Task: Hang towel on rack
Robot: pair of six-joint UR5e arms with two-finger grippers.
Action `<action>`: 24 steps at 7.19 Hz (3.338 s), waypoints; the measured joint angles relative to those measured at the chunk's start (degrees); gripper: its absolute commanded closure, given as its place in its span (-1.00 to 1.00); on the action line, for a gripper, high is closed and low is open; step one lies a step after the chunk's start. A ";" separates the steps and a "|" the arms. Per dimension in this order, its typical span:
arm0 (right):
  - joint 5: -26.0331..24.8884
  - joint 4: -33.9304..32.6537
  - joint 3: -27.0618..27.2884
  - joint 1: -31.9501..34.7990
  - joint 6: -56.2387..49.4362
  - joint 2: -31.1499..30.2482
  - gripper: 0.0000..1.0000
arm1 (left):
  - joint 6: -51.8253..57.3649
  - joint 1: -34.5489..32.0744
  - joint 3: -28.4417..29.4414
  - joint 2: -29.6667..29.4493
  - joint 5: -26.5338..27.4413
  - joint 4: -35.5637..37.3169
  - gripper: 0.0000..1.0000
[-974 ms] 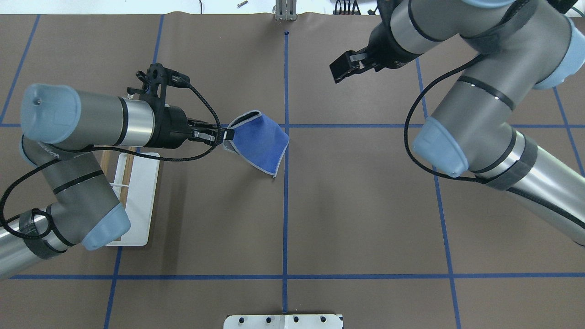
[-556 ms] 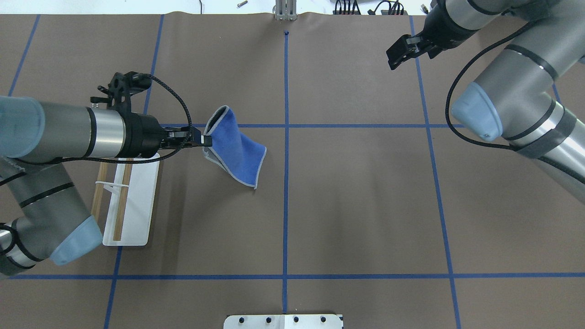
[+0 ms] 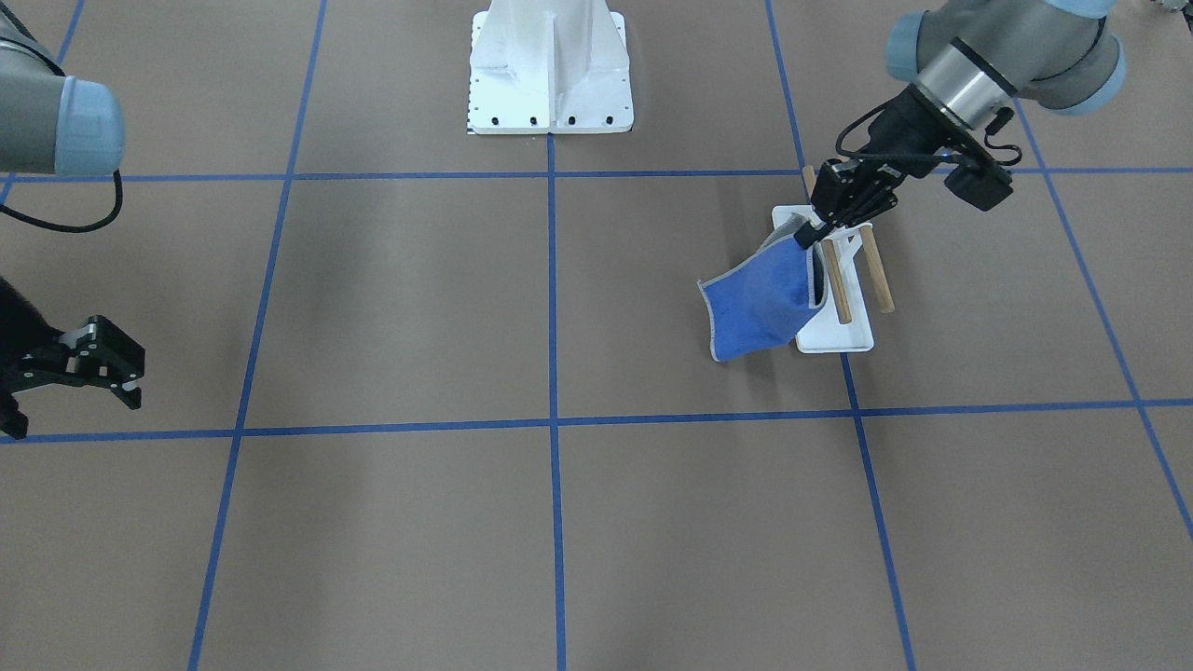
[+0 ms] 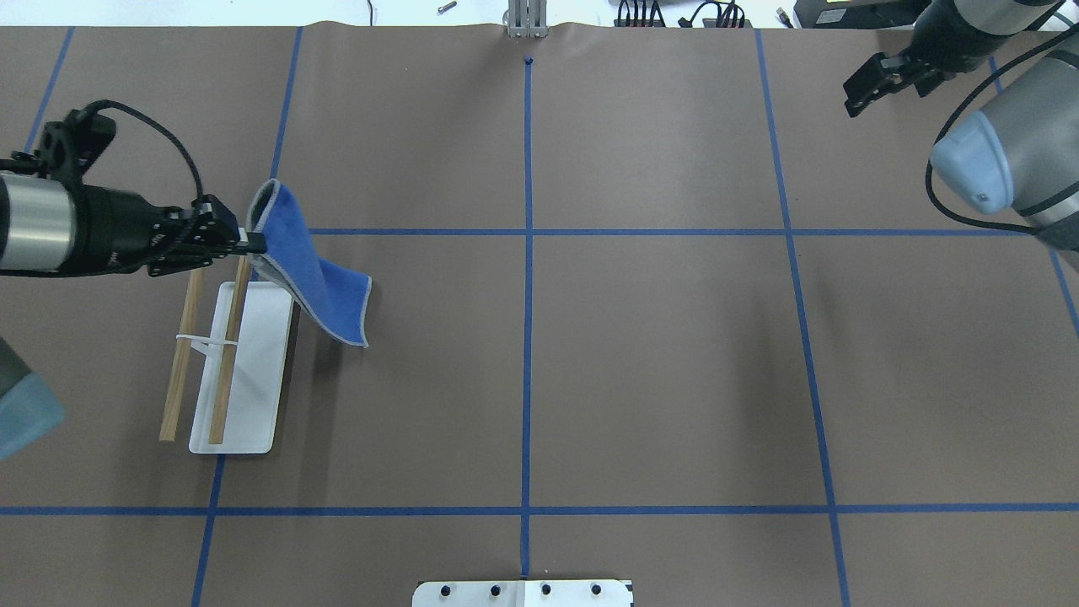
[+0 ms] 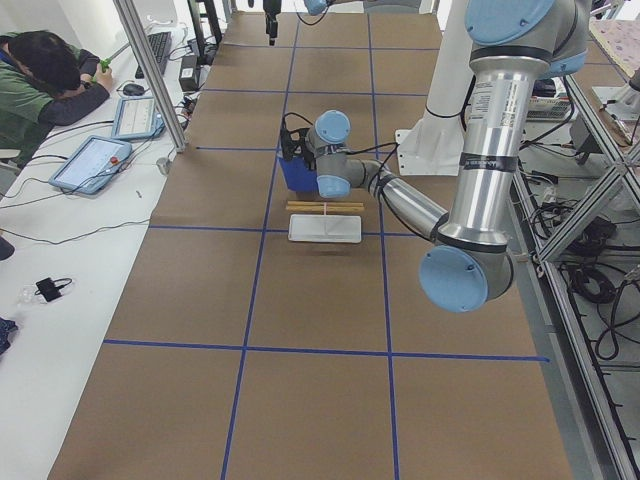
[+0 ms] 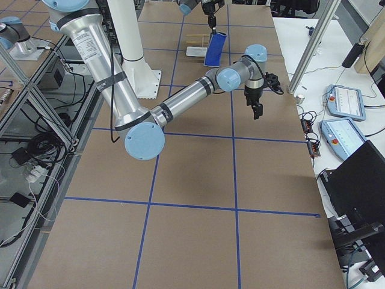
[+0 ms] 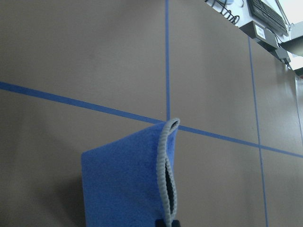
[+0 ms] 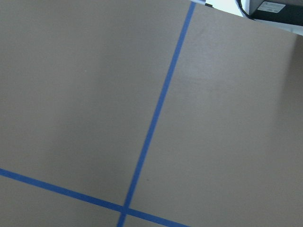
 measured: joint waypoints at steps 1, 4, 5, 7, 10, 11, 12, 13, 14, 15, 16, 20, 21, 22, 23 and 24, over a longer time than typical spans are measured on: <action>-0.01 -0.04 -0.88 2.00 -4.33 -1.56 -1.00 | 0.15 -2.89 0.61 2.97 -3.57 -2.94 1.00; 0.11 0.28 -1.95 7.83 -15.35 -8.16 -1.00 | 0.41 -7.48 6.04 10.54 -9.75 -15.86 1.00; 0.11 0.37 -2.03 9.37 -17.90 -9.93 -1.00 | 0.42 -8.94 8.65 11.51 -11.43 -19.40 1.00; 0.15 0.48 -2.21 10.89 -19.72 -11.70 -1.00 | 2.23 -12.28 13.37 11.93 -14.78 -23.53 -0.62; 0.18 0.51 -2.24 11.26 -19.92 -12.18 -1.00 | 6.80 -13.32 15.72 11.28 -15.21 -24.60 -0.99; 0.16 0.51 -2.24 11.39 -19.90 -12.52 -1.00 | 9.76 -14.25 15.94 11.28 -15.52 -24.24 -0.99; 0.01 0.50 -2.27 11.87 -19.86 -13.56 -1.00 | 15.39 -16.58 16.26 11.43 -16.56 -22.26 -0.99; -0.18 0.48 -2.31 12.95 -19.86 -15.21 -1.00 | 24.27 -19.87 16.42 11.64 -17.70 -17.88 -0.99; -0.20 0.53 -2.32 14.11 -19.94 -16.85 -1.00 | 35.77 -23.59 16.44 11.74 -18.11 -11.16 -0.99; -0.12 0.60 -2.32 14.88 -20.53 -18.00 -1.00 | 50.21 -28.13 16.41 11.70 -18.02 -1.88 -0.99; 0.00 0.61 -2.31 15.64 -22.21 -18.72 -1.00 | 66.08 -32.92 16.18 11.49 -17.03 9.04 -0.99; -0.12 0.54 -2.34 18.36 -25.28 -23.23 -1.00 | 93.31 -41.20 17.03 8.68 -8.23 42.03 -0.99; -0.08 0.50 -2.23 18.54 -25.12 -24.60 -1.00 | 93.89 -41.52 18.33 9.24 -7.75 44.54 -0.99; 0.77 0.37 -1.98 18.55 -25.05 -25.70 -1.00 | 93.82 -41.80 18.75 10.10 -9.73 45.63 -0.99; 3.11 0.16 -1.91 18.58 -25.01 -26.26 -1.00 | 93.60 -42.36 18.72 11.03 -13.17 46.21 -0.99; 5.62 0.17 -2.07 18.58 -24.98 -26.49 -1.00 | 93.48 -43.06 18.13 12.07 -15.85 46.47 -0.99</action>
